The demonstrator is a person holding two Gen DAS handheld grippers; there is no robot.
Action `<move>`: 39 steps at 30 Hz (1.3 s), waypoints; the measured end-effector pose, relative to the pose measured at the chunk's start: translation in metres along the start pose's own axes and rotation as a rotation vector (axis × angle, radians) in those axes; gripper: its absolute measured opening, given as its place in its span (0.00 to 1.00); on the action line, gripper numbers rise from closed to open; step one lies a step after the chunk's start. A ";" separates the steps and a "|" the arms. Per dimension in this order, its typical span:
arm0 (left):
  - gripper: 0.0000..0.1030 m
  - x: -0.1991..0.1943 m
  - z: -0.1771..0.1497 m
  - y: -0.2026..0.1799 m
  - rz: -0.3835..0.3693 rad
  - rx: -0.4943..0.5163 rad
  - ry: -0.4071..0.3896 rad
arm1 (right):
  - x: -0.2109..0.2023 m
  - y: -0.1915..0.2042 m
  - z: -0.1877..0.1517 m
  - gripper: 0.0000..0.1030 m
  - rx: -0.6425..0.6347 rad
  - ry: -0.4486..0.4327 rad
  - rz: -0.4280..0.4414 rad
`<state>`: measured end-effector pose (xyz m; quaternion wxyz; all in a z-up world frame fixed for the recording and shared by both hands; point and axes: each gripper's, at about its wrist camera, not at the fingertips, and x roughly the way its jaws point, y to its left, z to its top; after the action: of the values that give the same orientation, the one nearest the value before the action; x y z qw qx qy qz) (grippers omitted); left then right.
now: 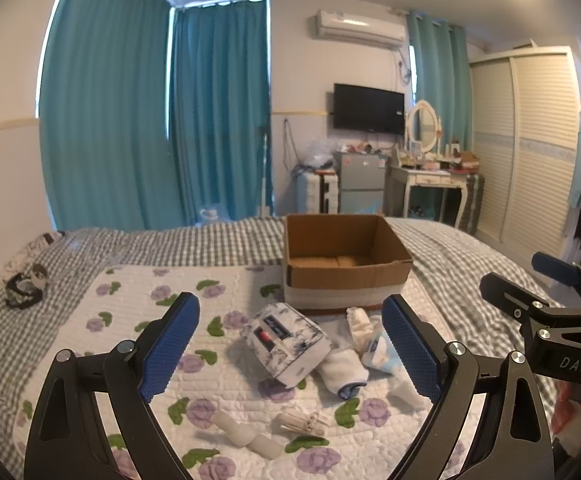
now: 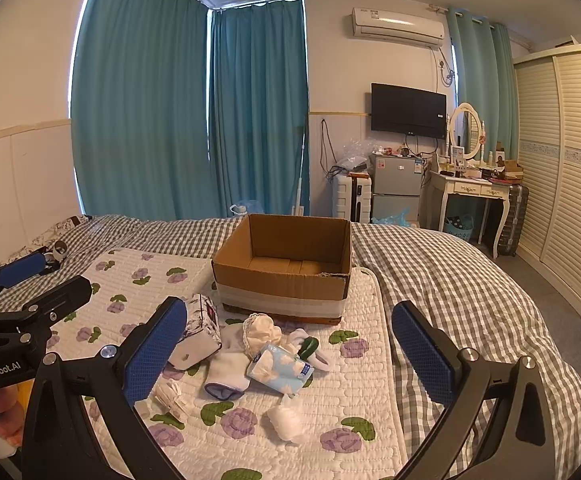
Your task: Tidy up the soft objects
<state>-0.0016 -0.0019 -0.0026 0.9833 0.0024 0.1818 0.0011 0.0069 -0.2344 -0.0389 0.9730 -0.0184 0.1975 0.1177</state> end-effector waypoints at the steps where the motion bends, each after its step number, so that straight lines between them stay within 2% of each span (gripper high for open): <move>1: 0.91 0.000 0.000 0.000 -0.002 -0.001 0.000 | 0.000 0.000 0.000 1.00 0.000 0.000 -0.001; 39: 0.91 0.000 0.002 0.001 -0.005 -0.003 0.003 | 0.001 0.000 -0.001 1.00 0.001 0.004 -0.003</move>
<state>-0.0010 -0.0012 -0.0012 0.9831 0.0005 0.1832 -0.0014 0.0071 -0.2346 -0.0399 0.9728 -0.0187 0.1995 0.1161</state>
